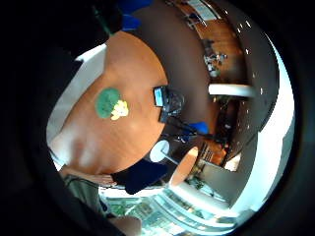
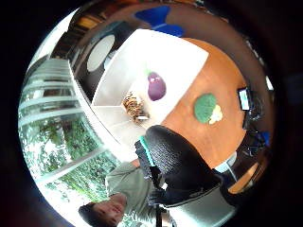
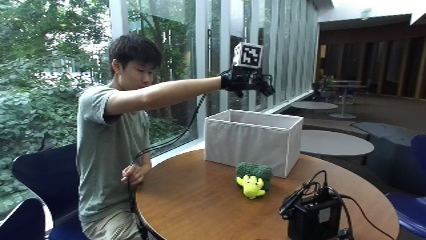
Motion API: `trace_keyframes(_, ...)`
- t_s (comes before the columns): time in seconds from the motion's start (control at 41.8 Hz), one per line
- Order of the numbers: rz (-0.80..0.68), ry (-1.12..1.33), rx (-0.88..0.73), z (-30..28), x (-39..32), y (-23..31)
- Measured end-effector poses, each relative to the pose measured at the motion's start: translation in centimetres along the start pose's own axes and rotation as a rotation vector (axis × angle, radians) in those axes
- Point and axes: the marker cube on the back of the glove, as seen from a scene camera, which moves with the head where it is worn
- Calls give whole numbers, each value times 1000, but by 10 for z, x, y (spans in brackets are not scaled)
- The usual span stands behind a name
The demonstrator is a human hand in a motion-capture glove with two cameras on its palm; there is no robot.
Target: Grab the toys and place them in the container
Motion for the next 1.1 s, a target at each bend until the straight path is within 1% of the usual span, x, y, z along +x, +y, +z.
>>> trace_keyframes(0.048,14,-39,2,20,27,2)
trace_keyframes(0.12,-20,-86,-2,58,65,8)
trace_keyframes(0.192,-69,-66,-44,112,109,15)
trace_keyframes(0.24,-72,-20,-94,154,137,19)
trace_keyframes(0.287,3,15,-154,193,151,16)
trace_keyframes(0.311,90,0,-182,211,149,11)
trace_keyframes(0.359,333,-96,-230,246,131,-8)
trace_keyframes(0.383,432,-145,-253,263,119,-16)
trace_keyframes(0.407,480,-178,-278,280,107,-22)
trace_keyframes(0.455,452,-200,-315,314,87,-27)
trace_keyframes(0.503,400,-212,-284,335,72,-29)
trace_keyframes(0.551,383,-245,-196,338,66,-33)
trace_keyframes(0.647,400,-313,-51,336,68,-37)
trace_keyframes(0.719,349,-343,16,337,56,-42)
trace_keyframes(0.79,306,-370,14,334,51,-46)
trace_keyframes(0.886,302,-411,-78,315,62,-45)
trace_keyframes(0.934,287,-404,-99,303,61,-44)
trace_keyframes(0.982,325,-375,-86,283,75,-40)
trace_keyframes(1.102,509,-323,-25,204,120,-23)
